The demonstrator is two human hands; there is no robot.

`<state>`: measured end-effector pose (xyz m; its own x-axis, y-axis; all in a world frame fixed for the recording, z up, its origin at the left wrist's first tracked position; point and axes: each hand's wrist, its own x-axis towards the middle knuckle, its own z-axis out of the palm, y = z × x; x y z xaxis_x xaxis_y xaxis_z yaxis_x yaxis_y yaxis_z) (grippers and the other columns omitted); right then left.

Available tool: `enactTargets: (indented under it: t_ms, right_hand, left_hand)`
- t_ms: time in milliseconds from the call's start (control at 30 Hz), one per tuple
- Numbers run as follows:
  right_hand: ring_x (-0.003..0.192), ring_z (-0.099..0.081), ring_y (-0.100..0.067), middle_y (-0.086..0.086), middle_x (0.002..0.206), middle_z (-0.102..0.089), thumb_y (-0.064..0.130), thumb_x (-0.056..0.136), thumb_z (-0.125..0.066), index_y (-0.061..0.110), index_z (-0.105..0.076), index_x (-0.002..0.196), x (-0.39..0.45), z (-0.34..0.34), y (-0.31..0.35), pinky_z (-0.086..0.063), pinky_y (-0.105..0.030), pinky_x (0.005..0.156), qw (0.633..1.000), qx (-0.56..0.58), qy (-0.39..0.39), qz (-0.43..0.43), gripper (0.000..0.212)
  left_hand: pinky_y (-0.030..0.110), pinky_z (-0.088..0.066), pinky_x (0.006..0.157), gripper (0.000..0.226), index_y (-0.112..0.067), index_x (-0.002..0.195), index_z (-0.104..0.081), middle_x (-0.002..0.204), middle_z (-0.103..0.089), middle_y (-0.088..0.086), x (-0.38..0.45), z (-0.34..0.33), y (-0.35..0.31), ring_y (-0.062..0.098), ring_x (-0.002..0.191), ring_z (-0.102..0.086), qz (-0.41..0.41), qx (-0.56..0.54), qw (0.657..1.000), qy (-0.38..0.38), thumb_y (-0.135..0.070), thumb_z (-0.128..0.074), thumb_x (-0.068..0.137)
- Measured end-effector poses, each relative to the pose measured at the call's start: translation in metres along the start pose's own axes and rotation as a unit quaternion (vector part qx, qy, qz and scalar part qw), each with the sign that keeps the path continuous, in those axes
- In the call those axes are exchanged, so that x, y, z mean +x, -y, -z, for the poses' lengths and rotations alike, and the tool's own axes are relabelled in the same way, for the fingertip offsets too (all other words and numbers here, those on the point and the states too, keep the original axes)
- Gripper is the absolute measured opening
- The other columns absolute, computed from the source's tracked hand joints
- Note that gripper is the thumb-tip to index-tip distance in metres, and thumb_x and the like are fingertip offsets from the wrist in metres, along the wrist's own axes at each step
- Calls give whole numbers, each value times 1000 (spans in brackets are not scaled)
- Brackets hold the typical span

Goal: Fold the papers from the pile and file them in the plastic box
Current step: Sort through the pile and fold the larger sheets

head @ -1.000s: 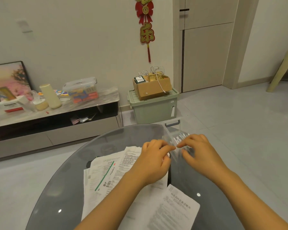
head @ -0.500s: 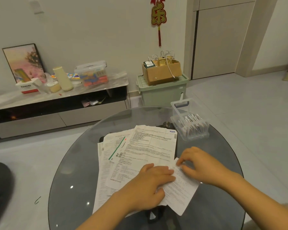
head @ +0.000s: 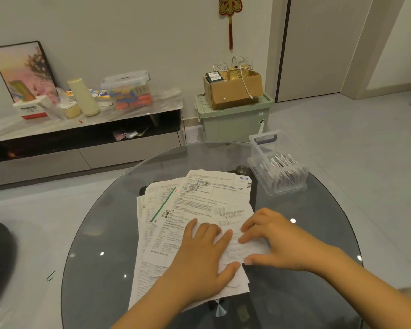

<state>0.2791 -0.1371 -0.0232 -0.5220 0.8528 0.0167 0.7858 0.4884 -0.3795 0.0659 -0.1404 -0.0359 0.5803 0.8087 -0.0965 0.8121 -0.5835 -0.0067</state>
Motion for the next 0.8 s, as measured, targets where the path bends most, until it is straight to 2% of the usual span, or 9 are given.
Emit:
enactTargets:
  t_ms: [133, 200, 300, 400, 467, 567, 667, 734, 801]
  right_hand:
    - [120, -29, 0, 22, 130, -41, 60, 75, -64, 40, -51, 126, 4, 0, 2, -24, -12, 95, 999, -7, 33, -4, 56]
    - [120, -31, -1, 22, 130, -42, 60, 75, -63, 40, -52, 125, 6, 0, 2, -27, -14, 96, 999, -19, 36, -1, 55]
    - [120, -34, -1, 21, 129, -45, 58, 77, -62, 40, -54, 124, 7, 1, 4, -28, -15, 95, 999, -37, 31, 4, 51]
    - [118, -38, 0, 22, 126, -47, 56, 80, -59, 38, -57, 121, 7, 2, 5, -29, -13, 94, 999, -37, 27, 9, 45]
    - [112, -44, -1, 21, 119, -54, 51, 83, -56, 35, -62, 112, 7, 3, 5, -36, -16, 94, 1000, -19, 22, 3, 34]
    - [91, -54, -7, 11, 96, -63, 38, 82, -51, 25, -66, 92, 8, 6, 8, -48, -30, 82, 999, 22, 4, -27, 23]
    - [85, -57, -12, 6, 93, -63, 38, 87, -52, 22, -60, 90, 9, 6, 12, -49, -34, 75, 998, 42, -1, -57, 18]
    - [83, -59, -12, 8, 95, -65, 41, 88, -53, 27, -55, 93, 10, 5, 13, -51, -33, 72, 994, 80, -15, -72, 15]
    - [82, -61, -10, 13, 97, -64, 43, 88, -54, 31, -51, 97, 11, 4, 13, -52, -28, 70, 989, 104, -25, -99, 15]
  left_hand:
    - [43, 11, 115, 84, -31, 148, -15, 142, -23, -5, 1, 1, 4, 14, 135, -16, -2, 0, 1000, 9, -70, -3, 74]
    - [41, 5, 116, 79, -30, 145, -27, 139, -30, -5, 2, 0, 6, 14, 132, -24, -16, -20, 1000, -16, -69, -12, 77]
    - [36, -14, 112, 54, -22, 117, -61, 114, -58, -4, 4, -5, 9, 15, 109, -54, -66, -56, 991, -107, -58, -38, 85]
    - [28, -28, 109, 36, -25, 96, -71, 99, -67, -8, 6, -10, 11, 9, 94, -61, -100, -89, 979, -152, -46, -43, 86]
    - [25, -32, 106, 31, -29, 87, -72, 92, -68, -12, 5, -6, 9, 4, 87, -61, -106, -97, 979, -147, -39, -43, 86]
    - [20, -35, 95, 37, -23, 90, -65, 88, -65, -11, 5, 2, 6, 5, 83, -55, -57, -162, 977, -125, -40, -33, 90]
    - [16, -33, 63, 24, -31, 79, -51, 73, -53, -13, 1, 8, 4, 5, 71, -47, 19, -255, 956, -142, -42, -33, 91]
    - [16, -31, 57, 25, -36, 71, -38, 66, -48, -13, 0, 13, 2, 5, 64, -47, 50, -292, 941, -161, -38, -39, 96]
    - [15, -35, 59, 21, -37, 76, -38, 71, -53, -12, 1, 12, 3, 5, 68, -50, 74, -311, 933, -165, -37, -42, 96]
